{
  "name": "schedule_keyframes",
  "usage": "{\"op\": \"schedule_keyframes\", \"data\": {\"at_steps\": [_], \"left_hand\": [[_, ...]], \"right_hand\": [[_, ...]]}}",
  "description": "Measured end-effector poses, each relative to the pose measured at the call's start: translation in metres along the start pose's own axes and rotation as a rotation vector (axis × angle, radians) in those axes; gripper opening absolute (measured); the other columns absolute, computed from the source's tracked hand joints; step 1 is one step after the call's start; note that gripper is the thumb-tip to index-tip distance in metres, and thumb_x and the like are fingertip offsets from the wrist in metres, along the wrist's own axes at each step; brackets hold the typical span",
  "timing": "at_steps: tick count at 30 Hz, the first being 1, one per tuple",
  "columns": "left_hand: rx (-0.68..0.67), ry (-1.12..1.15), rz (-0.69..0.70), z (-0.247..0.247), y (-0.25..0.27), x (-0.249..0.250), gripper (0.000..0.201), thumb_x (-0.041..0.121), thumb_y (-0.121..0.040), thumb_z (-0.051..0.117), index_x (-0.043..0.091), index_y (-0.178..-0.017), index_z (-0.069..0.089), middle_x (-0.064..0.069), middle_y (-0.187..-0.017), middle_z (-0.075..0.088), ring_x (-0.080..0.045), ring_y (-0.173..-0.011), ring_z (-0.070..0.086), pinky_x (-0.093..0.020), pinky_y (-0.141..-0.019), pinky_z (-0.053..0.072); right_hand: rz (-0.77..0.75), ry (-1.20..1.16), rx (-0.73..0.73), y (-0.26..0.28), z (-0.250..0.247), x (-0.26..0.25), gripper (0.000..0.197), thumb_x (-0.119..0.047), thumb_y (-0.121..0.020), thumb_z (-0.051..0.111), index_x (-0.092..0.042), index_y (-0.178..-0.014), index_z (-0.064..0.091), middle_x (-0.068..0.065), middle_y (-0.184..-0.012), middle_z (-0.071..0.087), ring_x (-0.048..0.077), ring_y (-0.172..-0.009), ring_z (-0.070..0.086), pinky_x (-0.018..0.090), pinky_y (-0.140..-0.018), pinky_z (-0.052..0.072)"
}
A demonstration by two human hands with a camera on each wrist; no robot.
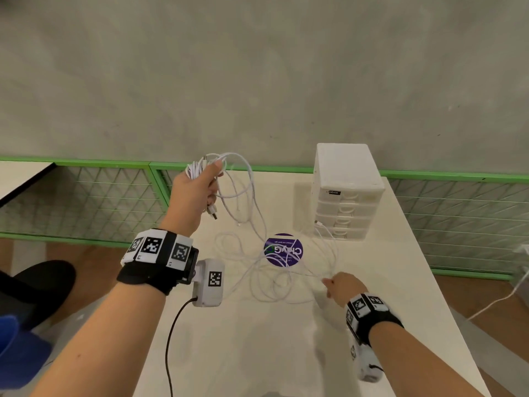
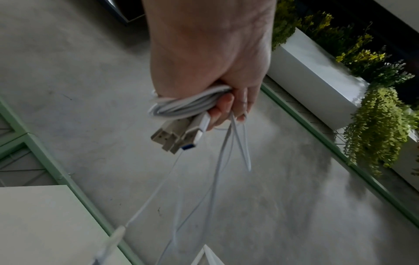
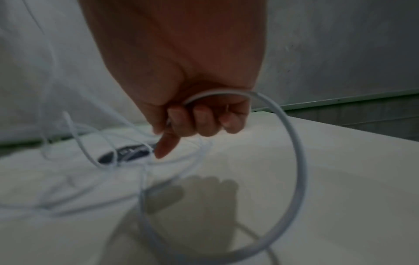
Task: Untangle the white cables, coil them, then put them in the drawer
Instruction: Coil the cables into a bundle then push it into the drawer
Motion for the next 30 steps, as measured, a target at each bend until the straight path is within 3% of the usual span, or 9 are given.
{"op": "schedule_keyframes", "data": {"at_steps": [2, 4, 8, 13, 18, 20, 22, 24, 30], "left_hand": [[0.021, 0.019, 0.004, -0.002, -0.001, 0.001, 0.037, 0.025, -0.089, 0.065, 0.024, -0.052, 0.058, 0.008, -0.043, 0.037, -0.010, -0.041, 0.027, -0.024, -0.044, 0.023], [0.022, 0.013, -0.002, -0.002, -0.002, 0.001, 0.039, 0.027, -0.088, 0.066, 0.024, -0.050, 0.059, 0.007, -0.044, 0.038, -0.010, -0.040, 0.027, -0.024, -0.044, 0.023], [-0.066, -0.060, -0.041, 0.014, 0.000, -0.008, 0.024, 0.029, -0.090, 0.064, 0.014, -0.071, 0.059, 0.009, -0.043, 0.038, -0.009, -0.041, 0.028, -0.023, -0.045, 0.023], [-0.252, -0.127, -0.085, 0.044, 0.011, -0.015, 0.024, 0.024, -0.091, 0.062, 0.010, -0.071, 0.058, 0.008, -0.045, 0.034, -0.010, -0.042, 0.025, -0.025, -0.046, 0.019], [-0.456, -0.228, -0.084, 0.068, 0.025, -0.012, 0.034, 0.019, -0.091, 0.061, 0.019, -0.057, 0.057, 0.008, -0.043, 0.032, -0.009, -0.040, 0.025, -0.024, -0.045, 0.018], [-0.531, -0.254, -0.088, 0.073, 0.030, -0.014, 0.044, 0.020, -0.091, 0.061, 0.022, -0.047, 0.055, 0.007, -0.043, 0.032, -0.010, -0.041, 0.025, -0.024, -0.045, 0.018], [-0.529, -0.314, -0.087, 0.071, 0.030, -0.013, 0.038, 0.025, -0.091, 0.062, 0.020, -0.053, 0.059, 0.005, -0.042, 0.034, -0.011, -0.041, 0.026, -0.021, -0.043, 0.020], [-0.443, -0.469, -0.060, 0.061, 0.023, -0.013, 0.036, 0.032, -0.089, 0.064, 0.001, -0.069, 0.066, 0.002, -0.043, 0.046, -0.011, -0.040, 0.032, -0.020, -0.041, 0.027], [-0.404, -0.701, -0.147, 0.038, 0.018, -0.031, 0.029, 0.026, -0.091, 0.061, -0.001, -0.083, 0.066, 0.005, -0.058, 0.071, -0.005, -0.034, 0.033, -0.015, -0.034, 0.028]], "right_hand": [[0.112, 0.120, -0.097, -0.002, 0.016, 0.034, 0.031, -0.032, -0.091, 0.049, -0.007, -0.104, 0.061, 0.010, -0.114, 0.063, 0.025, -0.106, 0.060, 0.029, -0.083, 0.045], [0.165, 0.156, -0.131, -0.001, 0.020, 0.051, 0.015, -0.026, -0.090, 0.053, -0.013, -0.094, 0.057, 0.009, -0.116, 0.061, 0.024, -0.109, 0.059, 0.026, -0.080, 0.044], [0.173, 0.202, -0.004, -0.002, 0.001, 0.029, 0.033, -0.029, -0.095, 0.041, -0.013, -0.121, 0.055, 0.008, -0.130, 0.053, 0.026, -0.120, 0.051, 0.034, -0.099, 0.041], [-0.364, -0.338, 0.394, 0.023, -0.051, -0.069, 0.045, -0.028, -0.095, 0.048, -0.016, -0.139, 0.040, 0.008, -0.140, 0.043, 0.023, -0.128, 0.042, 0.033, -0.104, 0.036], [-0.720, -0.901, 0.409, 0.068, -0.104, -0.144, 0.057, -0.025, -0.091, 0.059, -0.022, -0.142, 0.034, -0.010, -0.136, 0.046, -0.002, -0.122, 0.044, 0.014, -0.100, 0.034], [-0.774, -1.000, 0.408, 0.069, -0.112, -0.156, 0.041, -0.021, -0.093, 0.055, -0.027, -0.132, 0.044, -0.011, -0.120, 0.057, -0.001, -0.110, 0.053, 0.016, -0.096, 0.040], [-0.739, -1.039, 0.423, 0.064, -0.113, -0.153, 0.019, -0.018, -0.095, 0.048, -0.028, -0.106, 0.059, -0.005, -0.087, 0.062, 0.012, -0.082, 0.058, 0.028, -0.080, 0.048], [-0.636, -0.935, 0.460, 0.052, -0.108, -0.137, 0.016, -0.021, -0.097, 0.046, -0.022, -0.093, 0.062, 0.000, -0.071, 0.055, 0.016, -0.067, 0.050, 0.021, -0.063, 0.044], [-0.321, -0.459, 0.432, 0.006, -0.096, -0.070, 0.035, -0.042, -0.093, 0.050, -0.012, -0.086, 0.068, 0.008, -0.083, 0.068, 0.027, -0.080, 0.060, 0.032, -0.068, 0.039]]}}
Point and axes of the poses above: each hand's wrist, its own y-axis away from the middle knuckle, its own z-axis out of the palm, x = y × z, the point moved 6 cm from there along -y, towards the middle knuckle
